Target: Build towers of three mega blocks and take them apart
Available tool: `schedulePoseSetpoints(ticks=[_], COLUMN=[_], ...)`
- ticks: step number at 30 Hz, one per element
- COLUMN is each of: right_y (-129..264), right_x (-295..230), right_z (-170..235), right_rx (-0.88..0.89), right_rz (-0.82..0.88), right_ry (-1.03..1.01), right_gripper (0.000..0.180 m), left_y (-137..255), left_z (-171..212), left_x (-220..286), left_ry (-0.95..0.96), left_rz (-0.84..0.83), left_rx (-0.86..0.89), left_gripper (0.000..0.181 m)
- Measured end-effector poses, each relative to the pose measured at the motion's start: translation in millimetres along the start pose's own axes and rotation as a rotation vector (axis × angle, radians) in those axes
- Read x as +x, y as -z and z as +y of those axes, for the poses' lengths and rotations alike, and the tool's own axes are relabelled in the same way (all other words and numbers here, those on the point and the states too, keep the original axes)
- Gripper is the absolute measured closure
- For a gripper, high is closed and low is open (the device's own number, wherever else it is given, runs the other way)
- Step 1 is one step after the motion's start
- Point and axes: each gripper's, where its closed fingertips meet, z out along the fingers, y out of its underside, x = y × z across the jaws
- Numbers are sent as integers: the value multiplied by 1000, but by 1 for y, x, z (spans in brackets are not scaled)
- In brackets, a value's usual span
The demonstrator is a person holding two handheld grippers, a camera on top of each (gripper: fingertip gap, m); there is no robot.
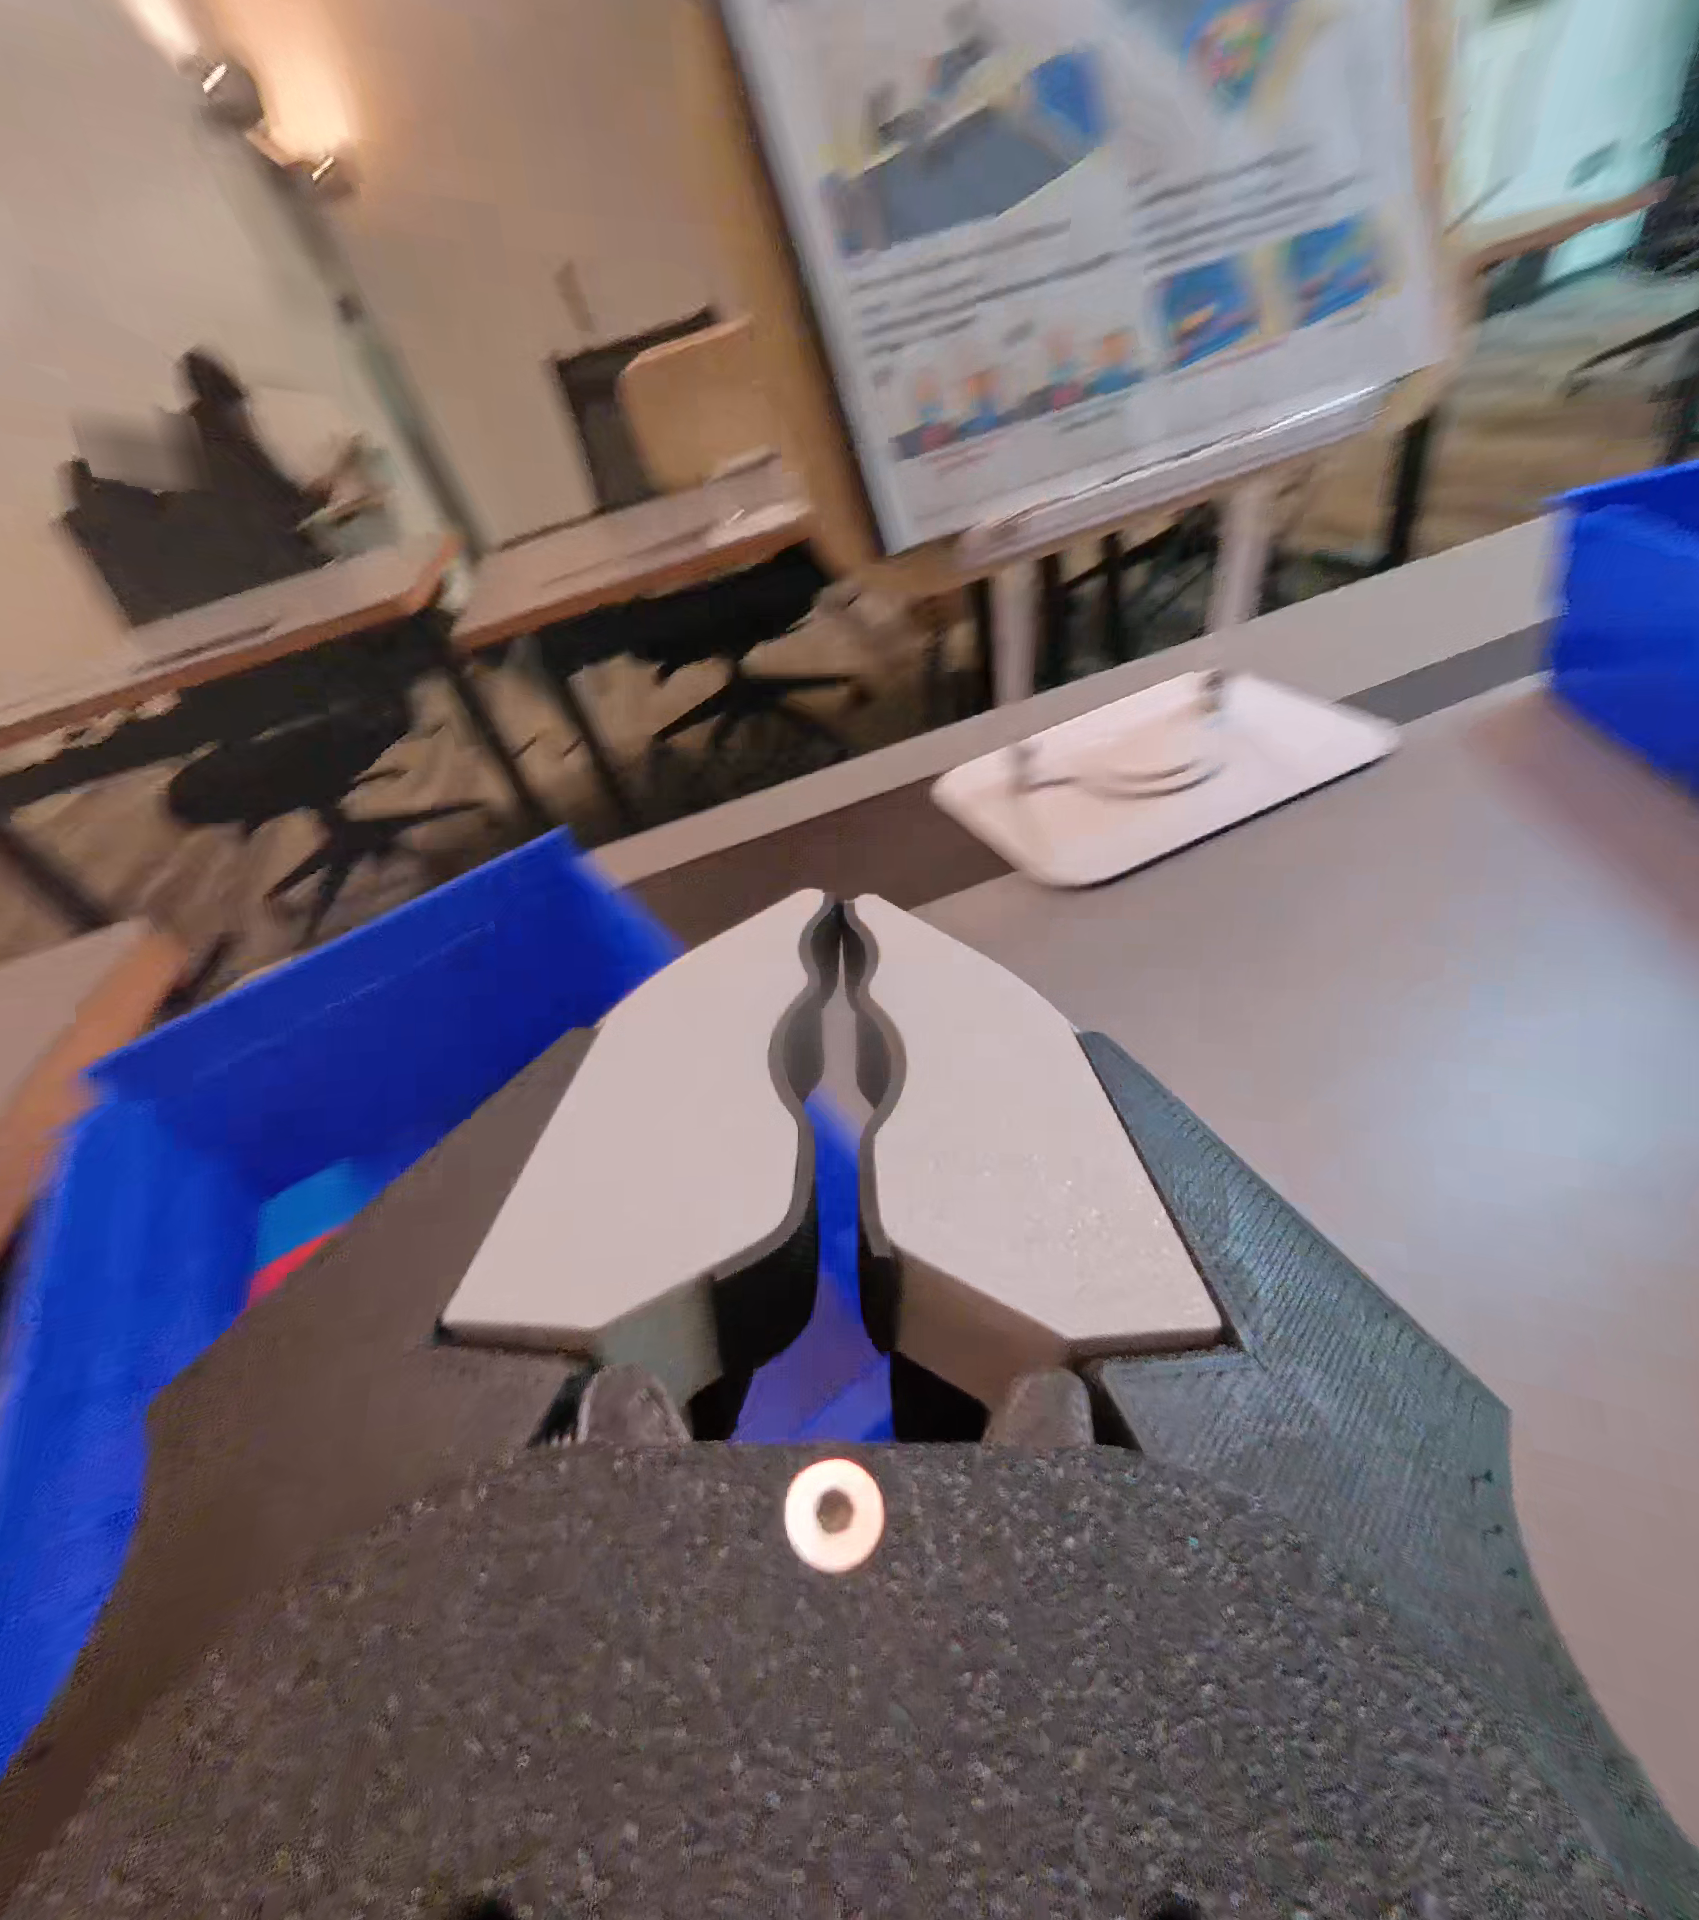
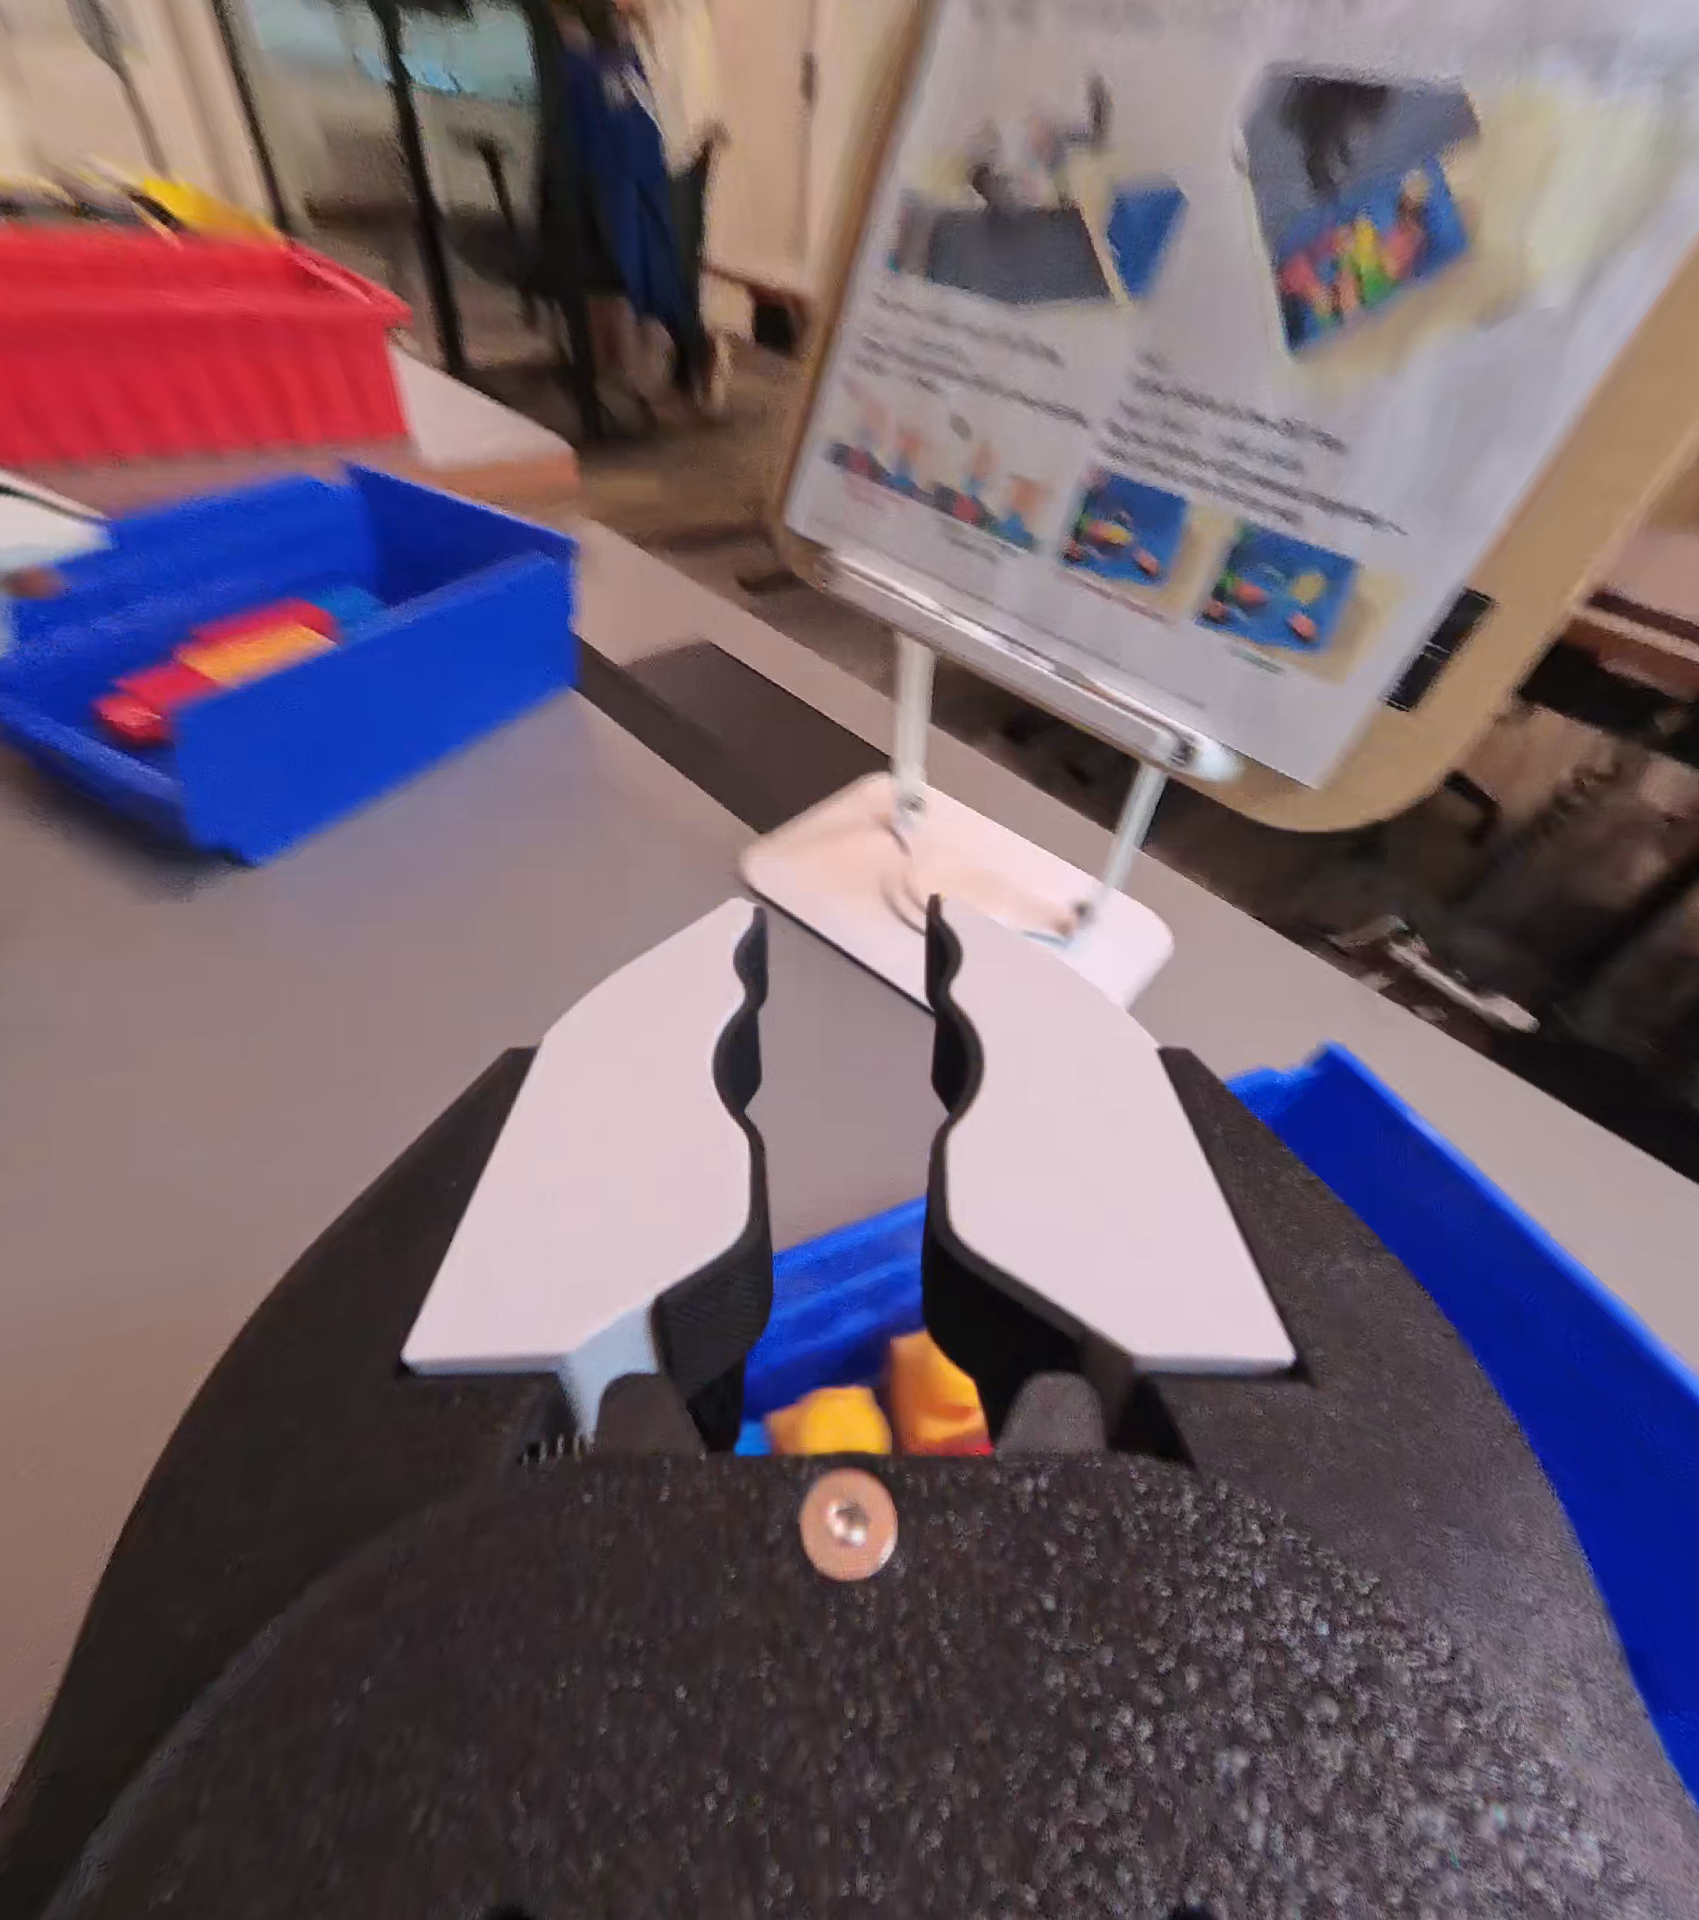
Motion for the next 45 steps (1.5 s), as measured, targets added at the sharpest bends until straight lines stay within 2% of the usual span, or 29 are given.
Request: schedulePoseSetpoints(ticks=[2,4,5,9,12,15,20,21,22,24,27,32,34,36,39,42,45], right_y=[13,23,26,30,30,31,30,30,30,30,29,22,18,13,9,7,-3], right_x=[-39,-74,-87,-111,-112,-114,-121,-124,-127,-133,-140,-154,-162,-169,-181,-189,-197], right_z=[0,6,12,28,32,35,38,39,40,42,43,43,39,33,20,18,38], right_rx=[47,68,62,77,126,146,155,153,149,146,145,140,135,119,95,18,-86], right_rz=[-62,-138,-168,-201,-172,-198,-233,-243,-252,-258,-261,-277,-275,-240,-204,-196,-213], right_ry=[-9,-13,-22,-31,-23,-41,-54,-50,-39,-4,59,133,188,288,466,626,722], right_gripper=[160,179,179,179,179,179,179,179,179,179,179,174,166,155,140,134,125], left_y=[3,6,7,8,10,9,11,9,9,8,-2,4,13,23,40,55,67], left_z=[22,54,69,129,166,184,213,213,213,209,179,65,18,-16,-30,-16,-1], left_x=[-44,-78,-92,-114,-119,-121,-122,-122,-120,-124,-123,-77,-39,13,91,150,195], left_ry=[10,1,-4,30,66,108,140,139,113,-11,-140,-318,-365,-411,-540,-693,-797], left_rz=[-96,-157,-179,-167,-172,-188,-171,-163,-145,-148,-173,-140,-46,126,372,542,681], left_rx=[-143,-329,-411,-737,-926,-1012,-1208,-1214,-1238,-1250,-1091,-698,-557,-451,-398,-432,-441], left_gripper=[181,179,176,132,113,115,126,135,135,140,143,144,143,144,144,144,144])
